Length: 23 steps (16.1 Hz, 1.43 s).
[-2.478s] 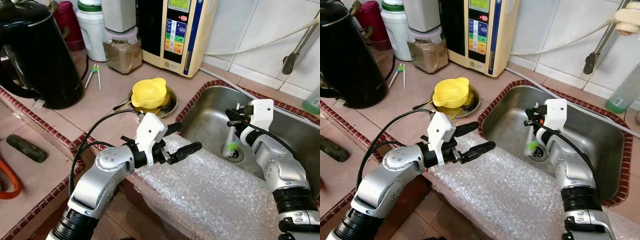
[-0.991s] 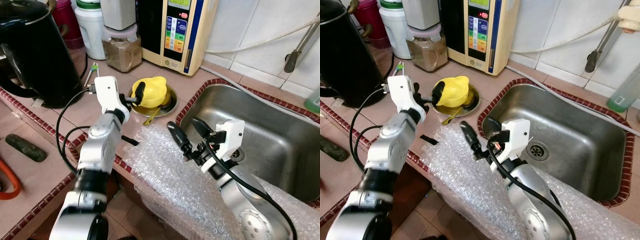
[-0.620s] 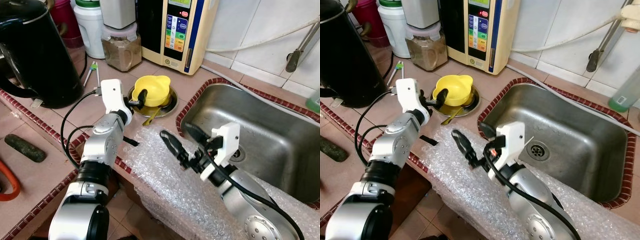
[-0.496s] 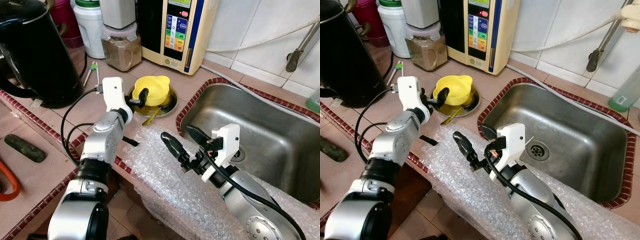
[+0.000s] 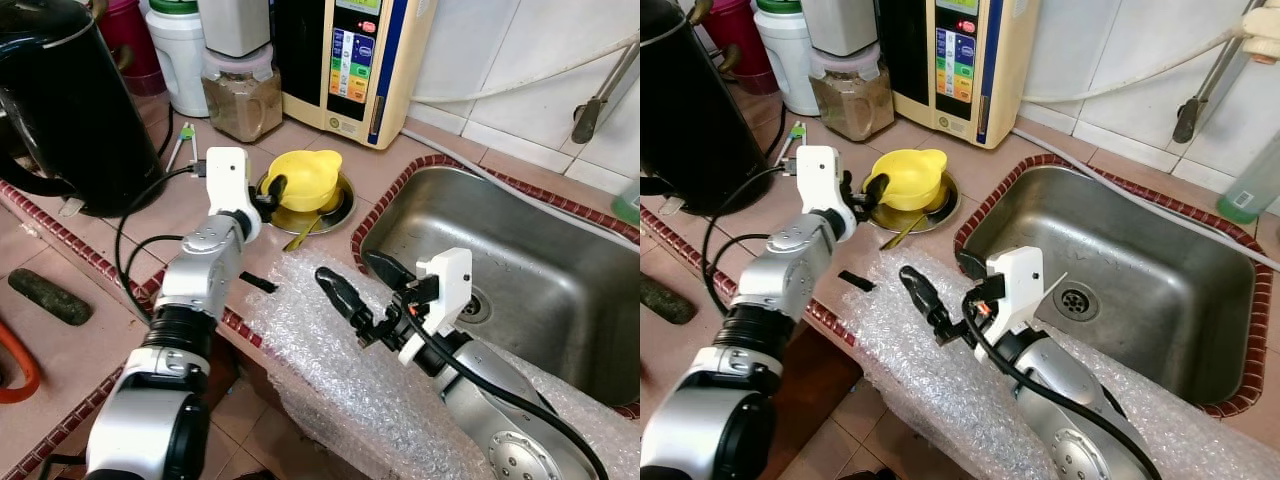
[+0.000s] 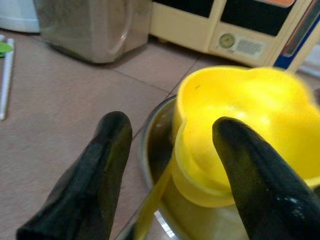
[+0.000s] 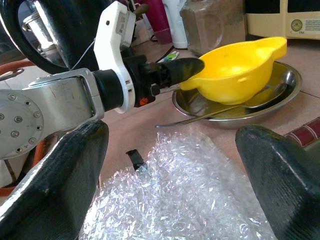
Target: Kitchen organization
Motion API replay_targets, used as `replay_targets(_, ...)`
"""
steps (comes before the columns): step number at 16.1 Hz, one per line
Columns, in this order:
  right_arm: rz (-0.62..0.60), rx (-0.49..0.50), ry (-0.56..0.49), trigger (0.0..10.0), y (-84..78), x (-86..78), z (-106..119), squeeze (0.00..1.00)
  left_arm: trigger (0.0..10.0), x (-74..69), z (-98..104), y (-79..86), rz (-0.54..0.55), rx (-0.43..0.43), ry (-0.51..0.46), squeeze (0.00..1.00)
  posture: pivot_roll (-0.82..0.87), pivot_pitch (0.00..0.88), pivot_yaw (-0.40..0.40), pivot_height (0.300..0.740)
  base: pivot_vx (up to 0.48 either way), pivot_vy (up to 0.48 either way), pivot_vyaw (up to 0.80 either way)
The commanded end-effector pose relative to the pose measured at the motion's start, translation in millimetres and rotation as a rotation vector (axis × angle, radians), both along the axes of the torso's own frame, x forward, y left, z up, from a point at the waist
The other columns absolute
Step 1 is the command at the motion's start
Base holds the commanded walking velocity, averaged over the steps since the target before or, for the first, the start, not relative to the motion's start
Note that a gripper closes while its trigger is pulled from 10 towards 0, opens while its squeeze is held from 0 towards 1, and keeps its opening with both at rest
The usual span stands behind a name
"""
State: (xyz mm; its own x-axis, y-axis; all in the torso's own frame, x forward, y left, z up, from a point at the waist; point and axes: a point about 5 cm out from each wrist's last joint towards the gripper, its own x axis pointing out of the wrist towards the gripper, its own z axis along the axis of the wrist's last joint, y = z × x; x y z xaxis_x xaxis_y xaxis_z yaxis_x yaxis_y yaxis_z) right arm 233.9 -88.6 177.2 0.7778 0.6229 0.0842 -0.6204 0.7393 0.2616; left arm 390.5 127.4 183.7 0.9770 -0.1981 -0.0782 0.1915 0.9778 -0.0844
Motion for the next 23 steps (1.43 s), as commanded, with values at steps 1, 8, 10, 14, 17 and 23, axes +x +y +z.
replay_targets(1,0.01,0.001,-0.004,10.0,0.2,-0.1,2.2,0.0,0.0,1.0,0.2,-1.5,-0.018,0.024,0.014,0.0,-0.03,0.133,0.005,0.74,0.0,0.0,0.0)
replay_targets(8,0.022,0.005,-0.002,10.0,1.9,2.3,0.9,0.0,0.0,1.4,0.2,0.9,-0.053,0.047,0.029,0.0,-0.03,0.125,0.007,0.74,0.0,0.0,0.0)
replay_targets(10,0.027,0.009,-0.001,10.0,2.3,2.6,0.7,0.0,0.0,1.5,3.0,1.7,-0.054,0.039,0.015,0.0,-0.03,0.121,0.007,0.74,0.0,0.0,0.0)
replay_targets(14,0.029,0.014,-0.002,10.0,0.4,3.7,1.9,0.0,0.0,2.2,7.2,6.2,-0.027,0.019,-0.017,0.0,-0.03,0.119,0.006,0.74,0.0,0.0,0.0)
replay_targets(17,0.004,0.044,0.023,10.0,-3.5,7.0,1.9,0.0,0.0,-1.9,1.7,5.2,-0.029,-0.003,-0.015,0.0,-0.03,0.115,-0.001,0.74,0.0,0.0,0.0)
replay_targets(23,-0.02,-0.009,0.002,10.0,-5.6,12.5,1.6,0.0,0.0,-3.6,6.5,4.4,0.003,-0.065,-0.072,0.0,-0.02,0.107,-0.011,0.74,0.0,0.0,0.0)
